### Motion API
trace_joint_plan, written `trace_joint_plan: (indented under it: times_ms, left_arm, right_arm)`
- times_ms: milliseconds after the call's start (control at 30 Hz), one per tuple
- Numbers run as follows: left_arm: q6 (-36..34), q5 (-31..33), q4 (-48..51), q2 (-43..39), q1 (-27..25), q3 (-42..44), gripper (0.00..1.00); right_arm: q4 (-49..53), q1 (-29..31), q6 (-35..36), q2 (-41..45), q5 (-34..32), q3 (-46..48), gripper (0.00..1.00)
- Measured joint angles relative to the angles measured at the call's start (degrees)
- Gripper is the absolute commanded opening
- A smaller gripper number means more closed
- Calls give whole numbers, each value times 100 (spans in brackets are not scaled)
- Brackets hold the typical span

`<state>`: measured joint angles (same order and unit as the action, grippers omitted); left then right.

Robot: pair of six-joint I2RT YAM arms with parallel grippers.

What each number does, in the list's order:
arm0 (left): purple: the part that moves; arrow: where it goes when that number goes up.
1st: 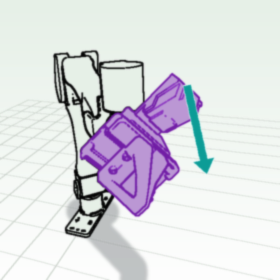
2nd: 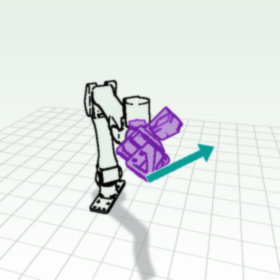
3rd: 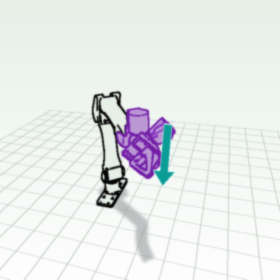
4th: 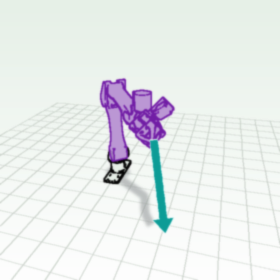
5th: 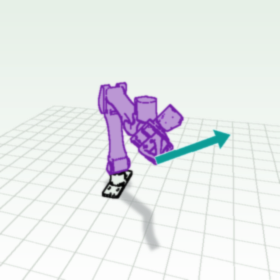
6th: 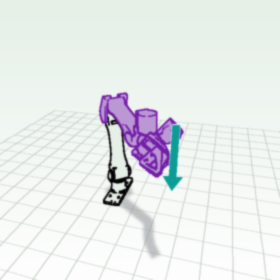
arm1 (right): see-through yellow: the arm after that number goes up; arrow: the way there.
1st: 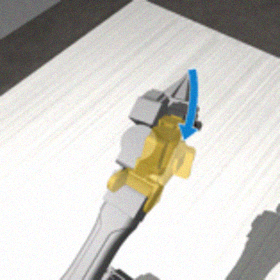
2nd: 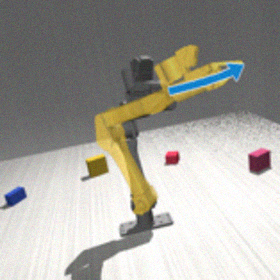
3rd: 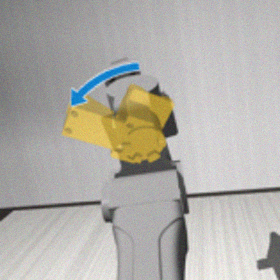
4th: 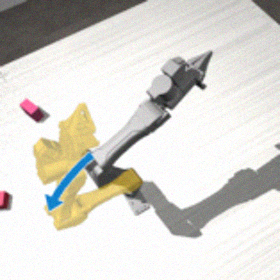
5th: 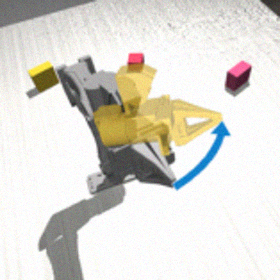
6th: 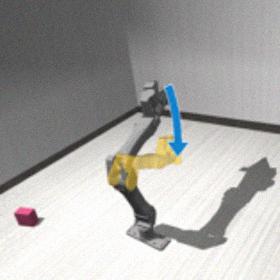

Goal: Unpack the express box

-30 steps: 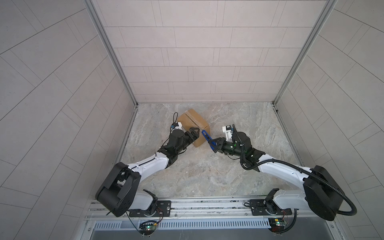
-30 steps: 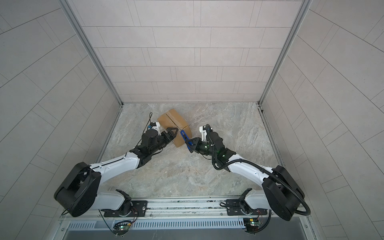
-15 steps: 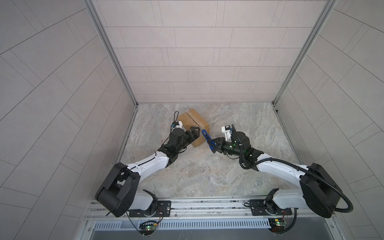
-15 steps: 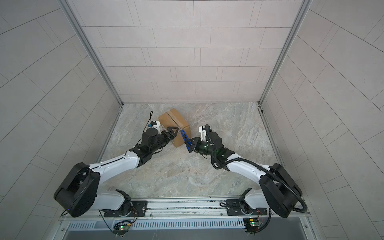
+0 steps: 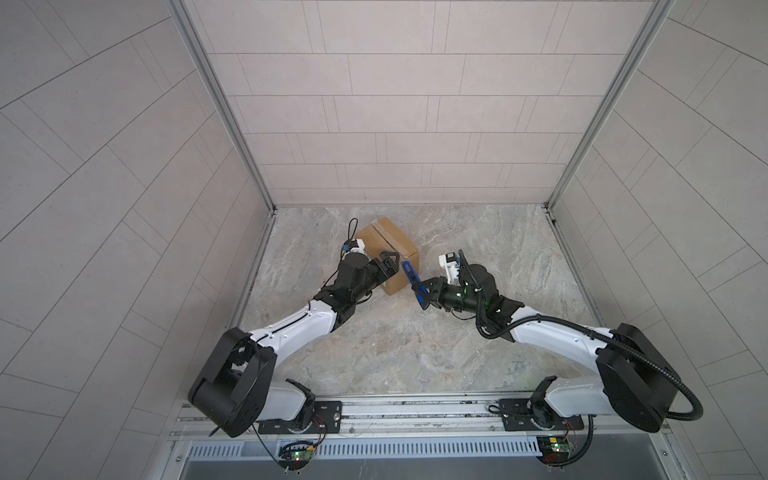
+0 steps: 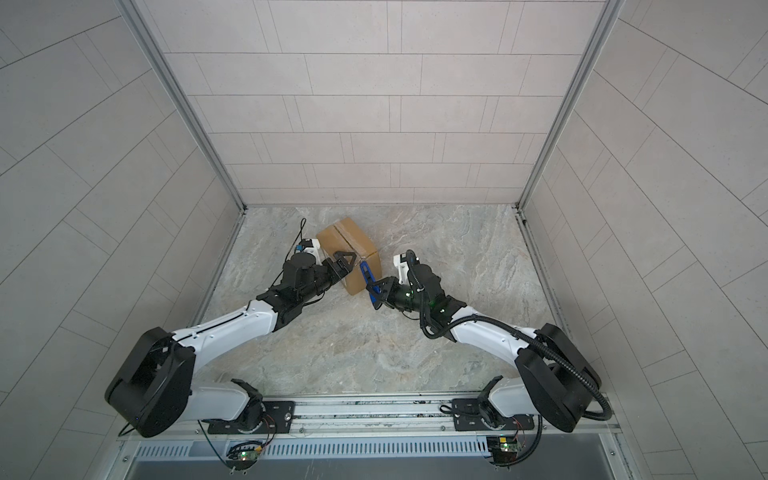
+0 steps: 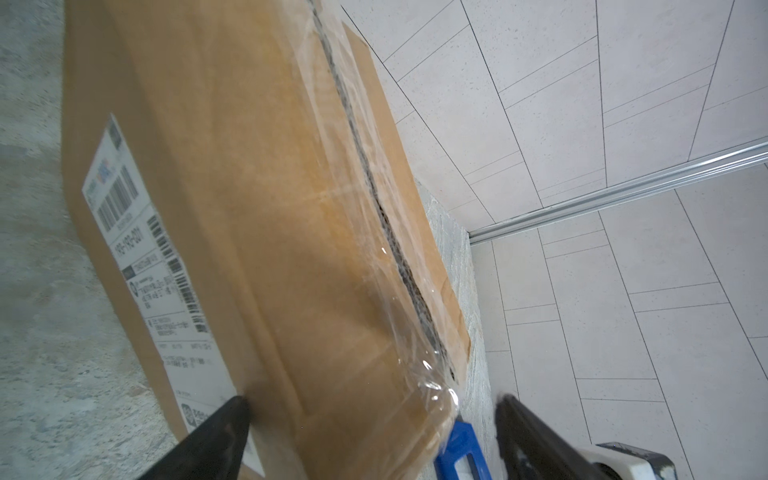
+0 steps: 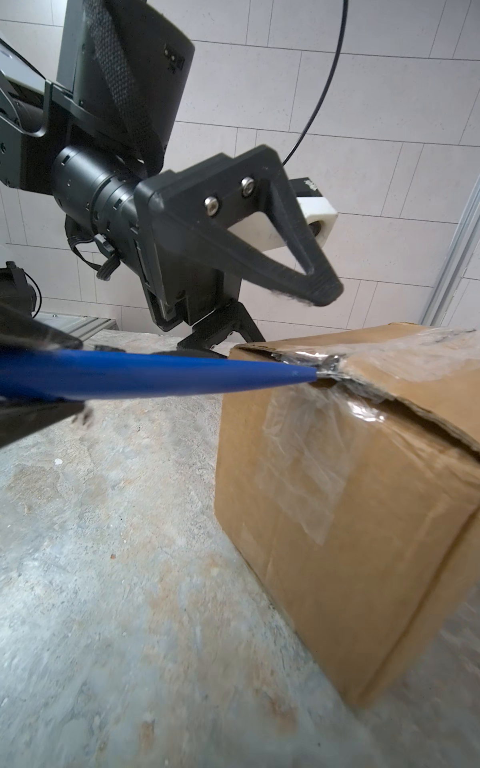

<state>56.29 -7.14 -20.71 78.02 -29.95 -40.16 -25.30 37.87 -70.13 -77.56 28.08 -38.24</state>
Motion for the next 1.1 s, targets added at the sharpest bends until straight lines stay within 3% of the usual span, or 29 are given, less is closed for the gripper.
trace_joint_plan:
  times_ms: [1100]
  left_arm:
    - [-190,-11,116,-2,101,-109,95]
  right_arm:
    - [-282,192,-192,-223,385,-46,0]
